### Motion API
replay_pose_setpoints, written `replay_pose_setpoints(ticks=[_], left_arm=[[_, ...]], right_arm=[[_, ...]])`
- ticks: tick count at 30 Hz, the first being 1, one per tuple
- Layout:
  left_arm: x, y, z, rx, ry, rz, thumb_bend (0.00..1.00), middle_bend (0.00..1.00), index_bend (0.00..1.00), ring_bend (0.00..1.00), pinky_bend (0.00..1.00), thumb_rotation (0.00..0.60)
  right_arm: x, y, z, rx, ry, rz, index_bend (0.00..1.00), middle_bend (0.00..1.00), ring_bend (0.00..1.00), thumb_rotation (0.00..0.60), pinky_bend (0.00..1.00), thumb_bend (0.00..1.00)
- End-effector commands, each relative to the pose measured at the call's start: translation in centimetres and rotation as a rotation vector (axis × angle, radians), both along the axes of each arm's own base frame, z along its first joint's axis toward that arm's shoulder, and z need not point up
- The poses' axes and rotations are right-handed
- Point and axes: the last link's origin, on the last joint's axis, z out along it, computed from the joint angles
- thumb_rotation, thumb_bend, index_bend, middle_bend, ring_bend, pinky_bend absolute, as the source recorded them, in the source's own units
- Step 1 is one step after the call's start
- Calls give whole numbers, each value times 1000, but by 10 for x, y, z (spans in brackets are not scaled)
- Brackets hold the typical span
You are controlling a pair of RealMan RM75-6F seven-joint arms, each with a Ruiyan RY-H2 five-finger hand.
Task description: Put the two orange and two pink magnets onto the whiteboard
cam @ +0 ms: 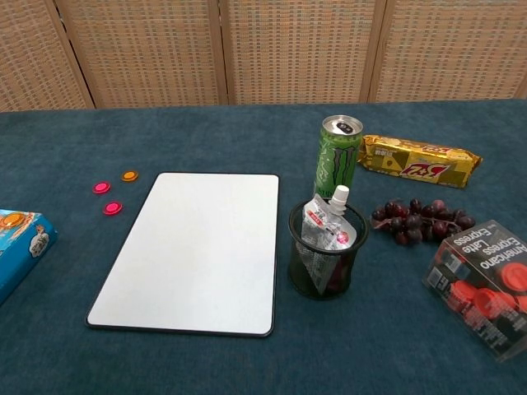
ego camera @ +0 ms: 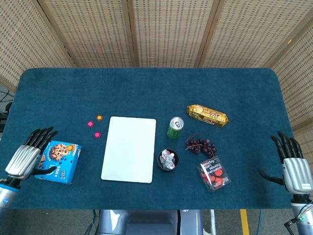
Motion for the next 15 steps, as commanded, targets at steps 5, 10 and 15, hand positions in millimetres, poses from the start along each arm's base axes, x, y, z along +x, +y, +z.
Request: replay_pose_setpoints(ticks=[5, 10, 15], left_arm=[[4, 45, -19, -53, 61, 66, 201, 0, 362, 0, 0, 600], [-6, 50, -27, -54, 84, 112, 232, 0, 364, 0, 0, 600], [-14, 50, -29, -60, 94, 138, 280, 0, 382, 0, 0, 600]], right_arm=[[-1, 0, 1, 6, -11, -6, 0, 0, 0, 600, 0, 131], [-2, -1, 1, 10, -16, -7, 0, 0, 0, 600, 0, 131], [-2, -1, 1, 12, -18, -8, 0, 0, 0, 600, 0, 131]])
